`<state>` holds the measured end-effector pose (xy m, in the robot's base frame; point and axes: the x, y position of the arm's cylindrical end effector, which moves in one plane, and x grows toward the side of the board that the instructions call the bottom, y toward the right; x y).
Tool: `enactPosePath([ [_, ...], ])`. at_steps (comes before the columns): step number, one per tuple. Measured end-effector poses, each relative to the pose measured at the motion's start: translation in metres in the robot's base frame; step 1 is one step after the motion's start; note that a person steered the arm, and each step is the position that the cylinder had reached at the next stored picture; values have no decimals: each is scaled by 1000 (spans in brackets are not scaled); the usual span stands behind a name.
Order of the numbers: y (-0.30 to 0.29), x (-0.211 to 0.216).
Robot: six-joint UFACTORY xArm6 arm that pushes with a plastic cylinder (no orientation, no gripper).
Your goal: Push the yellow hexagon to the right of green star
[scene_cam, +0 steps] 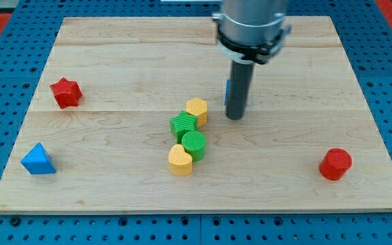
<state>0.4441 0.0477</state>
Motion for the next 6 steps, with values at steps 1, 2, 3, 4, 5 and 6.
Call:
enactPosePath([
  [1, -27, -23],
  [2, -54, -32],
  [3, -74, -5],
  [4, -84, 28],
  [5, -44, 28],
  [6, -43, 28],
])
